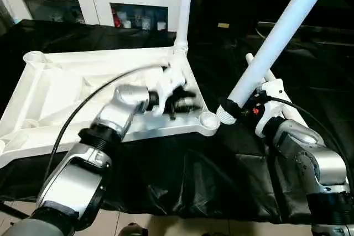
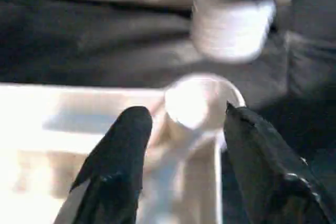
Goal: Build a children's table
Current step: Pick table leg, then insert table leg to table base
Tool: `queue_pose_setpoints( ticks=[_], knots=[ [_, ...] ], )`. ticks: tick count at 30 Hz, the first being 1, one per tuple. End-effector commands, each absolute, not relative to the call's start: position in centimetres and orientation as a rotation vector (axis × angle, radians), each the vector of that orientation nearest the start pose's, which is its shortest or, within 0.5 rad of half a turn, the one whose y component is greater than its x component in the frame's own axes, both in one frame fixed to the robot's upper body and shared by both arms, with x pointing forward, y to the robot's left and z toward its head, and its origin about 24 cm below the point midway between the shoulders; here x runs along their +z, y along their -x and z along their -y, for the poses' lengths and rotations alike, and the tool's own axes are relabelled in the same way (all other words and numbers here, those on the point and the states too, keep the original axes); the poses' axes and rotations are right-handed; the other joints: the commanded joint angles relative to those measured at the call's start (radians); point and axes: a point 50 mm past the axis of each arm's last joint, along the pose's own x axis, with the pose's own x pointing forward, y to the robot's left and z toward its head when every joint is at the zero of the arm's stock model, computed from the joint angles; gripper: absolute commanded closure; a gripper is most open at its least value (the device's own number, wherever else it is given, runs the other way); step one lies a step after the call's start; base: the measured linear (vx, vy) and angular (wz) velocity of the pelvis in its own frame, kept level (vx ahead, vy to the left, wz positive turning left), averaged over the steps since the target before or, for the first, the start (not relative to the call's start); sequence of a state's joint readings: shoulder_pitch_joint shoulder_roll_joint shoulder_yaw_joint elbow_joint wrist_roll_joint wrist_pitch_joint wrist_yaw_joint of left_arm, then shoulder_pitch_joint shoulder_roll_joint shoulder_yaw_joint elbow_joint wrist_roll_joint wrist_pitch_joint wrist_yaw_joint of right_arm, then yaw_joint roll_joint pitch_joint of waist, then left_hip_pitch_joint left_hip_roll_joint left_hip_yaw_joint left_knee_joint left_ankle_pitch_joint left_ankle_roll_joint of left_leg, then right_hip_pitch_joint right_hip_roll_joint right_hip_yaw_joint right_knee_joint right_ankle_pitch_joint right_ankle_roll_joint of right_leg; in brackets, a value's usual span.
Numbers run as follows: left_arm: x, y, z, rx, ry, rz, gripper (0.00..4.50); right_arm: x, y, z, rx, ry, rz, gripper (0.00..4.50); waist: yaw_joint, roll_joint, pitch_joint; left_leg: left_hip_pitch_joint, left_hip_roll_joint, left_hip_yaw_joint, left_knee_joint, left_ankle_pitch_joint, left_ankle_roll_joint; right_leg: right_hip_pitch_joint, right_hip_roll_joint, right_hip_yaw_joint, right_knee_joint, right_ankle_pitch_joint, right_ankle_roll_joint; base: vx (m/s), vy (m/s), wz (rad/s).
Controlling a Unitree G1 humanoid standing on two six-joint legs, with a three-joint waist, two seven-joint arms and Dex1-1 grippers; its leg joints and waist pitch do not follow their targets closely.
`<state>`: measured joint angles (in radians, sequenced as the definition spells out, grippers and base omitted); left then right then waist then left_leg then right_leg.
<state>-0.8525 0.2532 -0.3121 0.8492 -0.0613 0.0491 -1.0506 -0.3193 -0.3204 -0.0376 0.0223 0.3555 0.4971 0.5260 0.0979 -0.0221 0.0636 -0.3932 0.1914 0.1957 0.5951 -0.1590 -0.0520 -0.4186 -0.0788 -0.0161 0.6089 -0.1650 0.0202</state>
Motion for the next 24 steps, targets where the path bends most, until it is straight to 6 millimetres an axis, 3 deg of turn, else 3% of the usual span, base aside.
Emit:
queue_pose_setpoints(
  ticks=[1,7,15,19,24],
  knots=[
    [9.0,-35.9,-9.1,-1.263,-0.411,-0.309,2.11,10.0,-30.5,17.3,0.567,-0.070,-0.166,2.59,0.002,-0.003,-0.076,0.027,0.025,-0.014,-0.072,-0.261,-0.013,0.049,-0.052,0.021,-0.072,-0.231,-0.206,0.000,0.000,0.00],
    [8.2,-36.0,-10.4,-1.247,-0.450,-0.381,2.64,9.9,-30.4,17.2,0.570,-0.069,-0.170,2.59,0.000,0.002,-0.074,0.030,0.025,-0.017,-0.076,-0.302,-0.028,0.044,-0.053,0.021,-0.079,-0.299,-0.184,0.000,0.000,0.00],
    [7.1,-35.5,-10.8,-1.266,-0.409,-0.428,3.34,9.6,-30.3,17.2,0.570,-0.071,-0.180,2.59,0.000,-0.003,-0.076,0.028,0.027,-0.016,-0.074,-0.279,-0.019,0.046,-0.053,0.021,-0.072,-0.232,-0.215,0.000,0.000,0.00],
    [6.5,-35.5,-11.0,-1.243,-0.437,-0.442,3.68,9.6,-30.4,17.1,0.574,-0.069,-0.182,2.59,0.001,-0.003,-0.076,0.028,0.028,-0.016,-0.074,-0.271,-0.013,0.047,-0.054,0.021,-0.072,-0.232,-0.214,0.000,0.000,0.00],
    [5.9,-35.3,-11.3,-1.234,-0.470,-0.463,4.06,9.6,-30.5,17.0,0.579,-0.068,-0.182,2.59,0.000,-0.004,-0.072,0.030,0.027,-0.017,-0.076,-0.311,-0.021,0.044,-0.056,0.022,-0.082,-0.319,-0.191,0.000,0.000,0.00]
  ],
)
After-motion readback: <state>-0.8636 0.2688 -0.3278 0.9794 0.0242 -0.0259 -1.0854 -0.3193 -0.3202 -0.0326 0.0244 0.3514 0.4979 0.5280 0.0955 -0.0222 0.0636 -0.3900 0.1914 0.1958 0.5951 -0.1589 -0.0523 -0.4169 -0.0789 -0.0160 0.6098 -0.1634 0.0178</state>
